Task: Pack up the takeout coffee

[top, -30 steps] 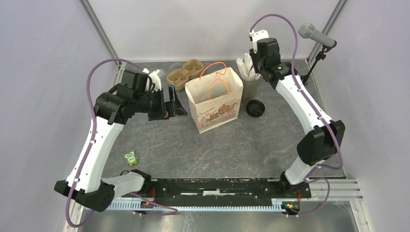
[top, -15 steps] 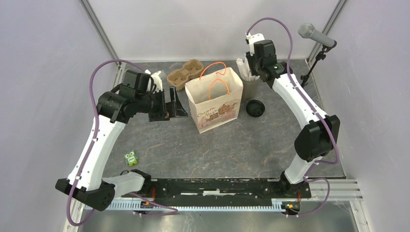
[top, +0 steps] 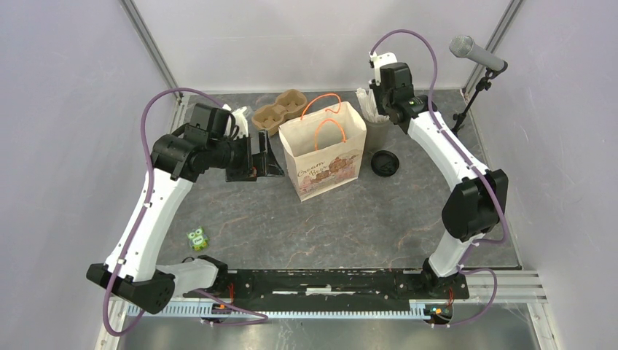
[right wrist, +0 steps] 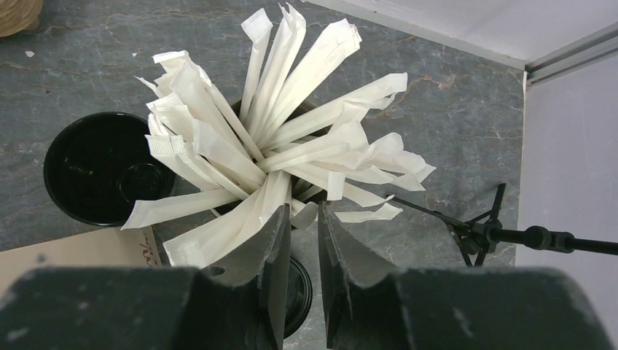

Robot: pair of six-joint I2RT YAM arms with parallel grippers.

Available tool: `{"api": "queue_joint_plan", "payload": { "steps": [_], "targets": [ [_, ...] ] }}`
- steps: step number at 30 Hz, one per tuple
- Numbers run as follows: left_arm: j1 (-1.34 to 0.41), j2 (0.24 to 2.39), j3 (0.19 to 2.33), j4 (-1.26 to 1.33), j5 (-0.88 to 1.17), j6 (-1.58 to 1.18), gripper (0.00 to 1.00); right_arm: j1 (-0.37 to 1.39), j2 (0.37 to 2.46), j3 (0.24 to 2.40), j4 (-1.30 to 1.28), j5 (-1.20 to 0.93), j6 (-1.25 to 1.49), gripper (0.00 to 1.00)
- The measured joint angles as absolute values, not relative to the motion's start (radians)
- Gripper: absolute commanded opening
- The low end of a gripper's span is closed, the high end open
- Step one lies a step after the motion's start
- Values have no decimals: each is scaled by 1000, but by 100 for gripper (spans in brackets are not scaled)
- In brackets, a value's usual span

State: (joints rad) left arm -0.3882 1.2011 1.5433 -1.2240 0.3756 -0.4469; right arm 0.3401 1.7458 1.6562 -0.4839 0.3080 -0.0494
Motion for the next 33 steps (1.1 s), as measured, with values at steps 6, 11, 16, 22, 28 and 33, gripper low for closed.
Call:
{"api": "queue_joint_plan", "payload": {
  "steps": [6, 11, 16, 22, 28, 33],
  "targets": [
    [-388, 1202, 1543, -1224, 376, -447, 100, 340, 1747, 1656, -480, 327, -49, 32],
    [-388, 1202, 1543, -1224, 376, -447, 100, 340, 1747, 1654, -479, 326, -41, 37],
    [-388, 1202, 1543, -1224, 376, -447, 100, 340, 1740, 1654, -479, 326, -35, 32],
    [-388, 1202, 1543, -1224, 376, -447, 100, 340, 1721, 1654, -479, 326, -31, 28],
    [-388, 1202, 1543, -1224, 376, -447, 100, 340, 1719, 1654, -479, 328, -31, 28],
    [-388, 1202, 1543, -1224, 377, -447, 100, 340, 1719, 1654, -471, 340, -31, 28]
  ]
}}
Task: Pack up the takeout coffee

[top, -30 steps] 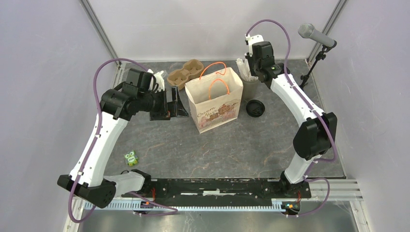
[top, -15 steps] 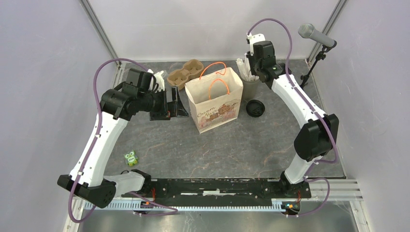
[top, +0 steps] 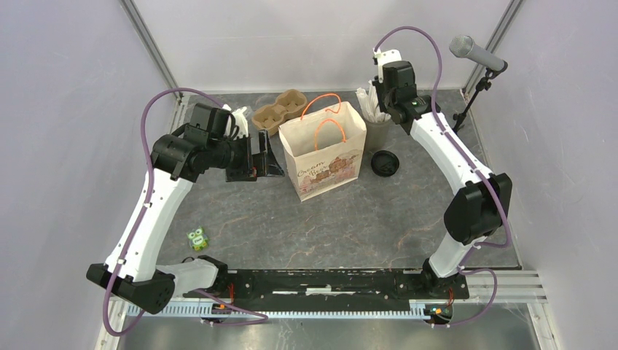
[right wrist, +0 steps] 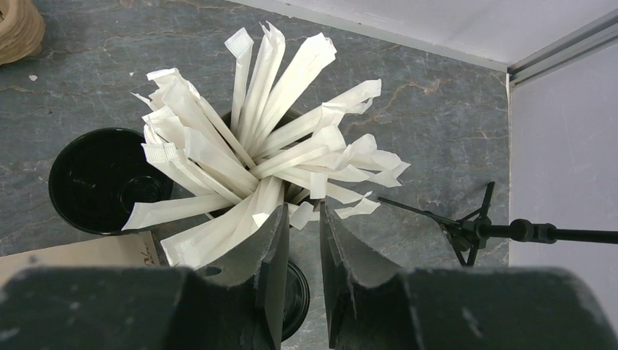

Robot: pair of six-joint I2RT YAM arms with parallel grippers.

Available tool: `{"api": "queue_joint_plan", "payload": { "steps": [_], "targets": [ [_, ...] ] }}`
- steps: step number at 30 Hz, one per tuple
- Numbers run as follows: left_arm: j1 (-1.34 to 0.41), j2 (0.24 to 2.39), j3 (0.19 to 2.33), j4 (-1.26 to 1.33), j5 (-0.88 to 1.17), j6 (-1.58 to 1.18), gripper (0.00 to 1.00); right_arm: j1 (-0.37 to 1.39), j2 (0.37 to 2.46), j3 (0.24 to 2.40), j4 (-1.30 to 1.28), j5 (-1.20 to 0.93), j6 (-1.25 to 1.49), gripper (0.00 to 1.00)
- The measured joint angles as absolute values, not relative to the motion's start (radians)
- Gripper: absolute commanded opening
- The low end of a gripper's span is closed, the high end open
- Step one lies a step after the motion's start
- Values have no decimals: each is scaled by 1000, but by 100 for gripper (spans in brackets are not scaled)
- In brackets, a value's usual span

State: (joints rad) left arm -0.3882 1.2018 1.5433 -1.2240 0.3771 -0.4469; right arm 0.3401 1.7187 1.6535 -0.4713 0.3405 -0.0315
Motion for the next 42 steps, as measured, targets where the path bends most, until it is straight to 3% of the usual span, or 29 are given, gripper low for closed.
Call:
{"api": "queue_joint_plan", "payload": {
  "steps": [16, 24, 35, 42],
  "targets": [
    [-388, 1202, 1543, -1224, 395, -447, 100, 340, 1743, 1651, -464, 342, -32, 28],
    [-388, 1202, 1543, -1224, 394, -447, 100, 340, 1750, 1636, -461, 353, -36, 1],
    [-388, 1202, 1543, -1224, 393, -447, 100, 340, 1697, 1654, -525, 348, -76, 0],
    [-388, 1201, 1542, -1224, 336, -447, 100, 340, 1509, 1728, -632, 343, -102, 0]
  ]
}}
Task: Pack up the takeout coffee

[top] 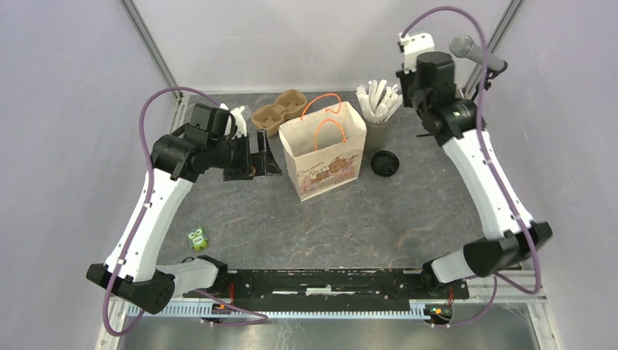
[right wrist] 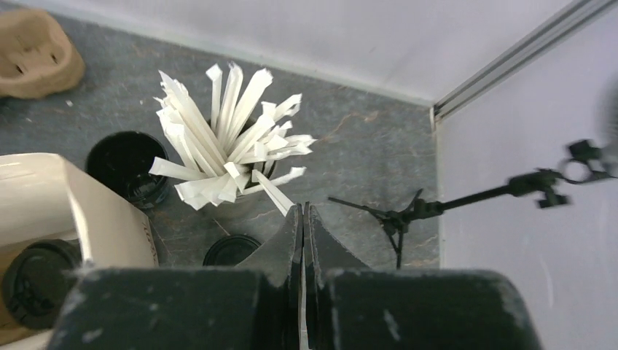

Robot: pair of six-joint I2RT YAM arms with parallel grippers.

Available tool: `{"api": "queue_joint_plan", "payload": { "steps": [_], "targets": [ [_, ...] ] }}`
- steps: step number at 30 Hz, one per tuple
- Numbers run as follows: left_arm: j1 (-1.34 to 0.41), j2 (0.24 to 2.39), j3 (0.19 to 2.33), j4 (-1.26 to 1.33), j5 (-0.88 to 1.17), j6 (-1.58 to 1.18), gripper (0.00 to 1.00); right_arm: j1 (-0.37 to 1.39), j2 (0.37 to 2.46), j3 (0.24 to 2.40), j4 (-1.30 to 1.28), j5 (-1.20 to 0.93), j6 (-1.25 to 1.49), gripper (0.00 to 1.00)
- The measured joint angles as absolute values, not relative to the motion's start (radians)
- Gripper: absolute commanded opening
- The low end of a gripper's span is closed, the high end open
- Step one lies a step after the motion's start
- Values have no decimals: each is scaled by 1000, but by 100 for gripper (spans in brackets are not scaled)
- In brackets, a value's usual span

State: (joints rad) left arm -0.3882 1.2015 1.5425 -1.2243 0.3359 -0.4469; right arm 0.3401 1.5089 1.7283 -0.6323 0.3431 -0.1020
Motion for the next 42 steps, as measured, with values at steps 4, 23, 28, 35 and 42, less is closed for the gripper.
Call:
{"api": "queue_joint_plan", "payload": {
  "steps": [4, 23, 28, 35, 42],
  "targets": [
    [-388, 1201, 1543, -1225, 266, -447, 100, 340, 1389, 1744, -657, 348, -117, 0],
    [-388, 1197, 1571, -1225, 221, -447, 100, 340, 1163, 1969, -793, 110, -38, 0],
    [-388, 1197, 1591, -1224, 223, -447, 100, 340, 1112, 1960, -695, -126, 59, 0],
    [-388, 1197, 1598, -1219, 222, -447, 100, 341, 1120, 1777, -569, -398, 183, 0],
    [-388, 1188, 1598, -1211, 219, -447, 100, 361, 1189, 1600, -505, -473, 242, 0]
  ]
}}
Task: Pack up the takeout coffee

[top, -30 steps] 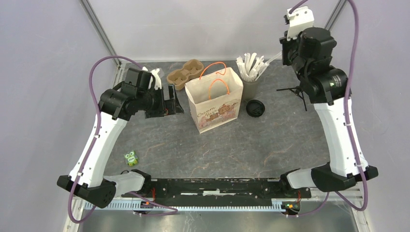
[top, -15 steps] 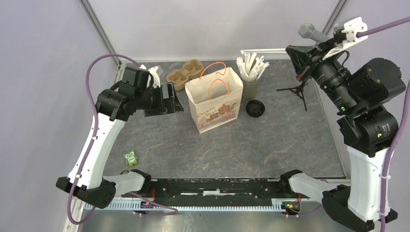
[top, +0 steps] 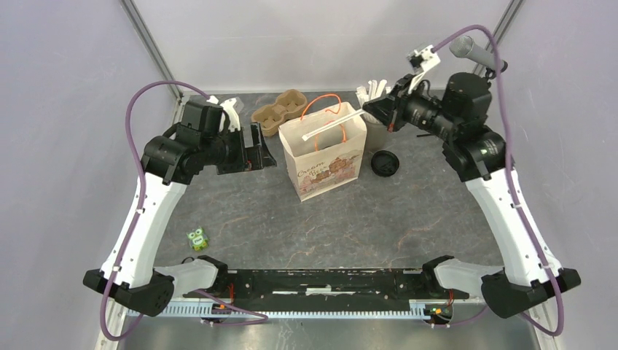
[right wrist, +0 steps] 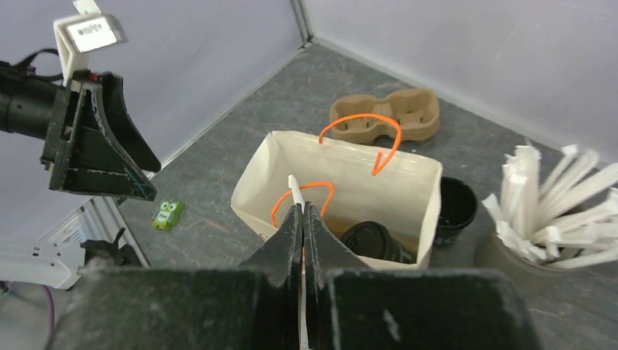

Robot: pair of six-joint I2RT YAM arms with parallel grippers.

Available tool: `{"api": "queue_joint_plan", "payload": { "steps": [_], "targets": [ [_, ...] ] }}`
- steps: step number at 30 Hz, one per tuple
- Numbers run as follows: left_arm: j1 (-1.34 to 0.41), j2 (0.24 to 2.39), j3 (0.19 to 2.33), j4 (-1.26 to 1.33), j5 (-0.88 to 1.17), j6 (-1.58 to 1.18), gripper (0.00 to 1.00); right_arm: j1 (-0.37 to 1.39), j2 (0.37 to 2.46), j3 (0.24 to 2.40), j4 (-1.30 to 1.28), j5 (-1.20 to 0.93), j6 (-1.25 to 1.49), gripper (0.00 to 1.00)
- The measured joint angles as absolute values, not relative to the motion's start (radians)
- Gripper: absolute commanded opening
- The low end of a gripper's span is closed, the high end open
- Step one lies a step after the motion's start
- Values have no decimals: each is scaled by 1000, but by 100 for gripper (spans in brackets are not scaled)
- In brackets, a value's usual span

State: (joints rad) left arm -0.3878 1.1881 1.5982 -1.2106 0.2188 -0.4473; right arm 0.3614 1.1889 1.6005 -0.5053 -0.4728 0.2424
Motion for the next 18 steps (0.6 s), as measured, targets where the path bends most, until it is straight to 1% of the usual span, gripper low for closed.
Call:
{"api": "queue_joint_plan", "payload": {
  "steps": [5, 18],
  "targets": [
    [-388, 1184, 1598, -1201, 219, -447, 100, 412, 1214, 1500, -412, -483, 255, 0],
    [-387, 1184, 1598, -1196, 217, -447, 100, 436, 1400, 1467, -316, -495, 282, 3]
  ]
}}
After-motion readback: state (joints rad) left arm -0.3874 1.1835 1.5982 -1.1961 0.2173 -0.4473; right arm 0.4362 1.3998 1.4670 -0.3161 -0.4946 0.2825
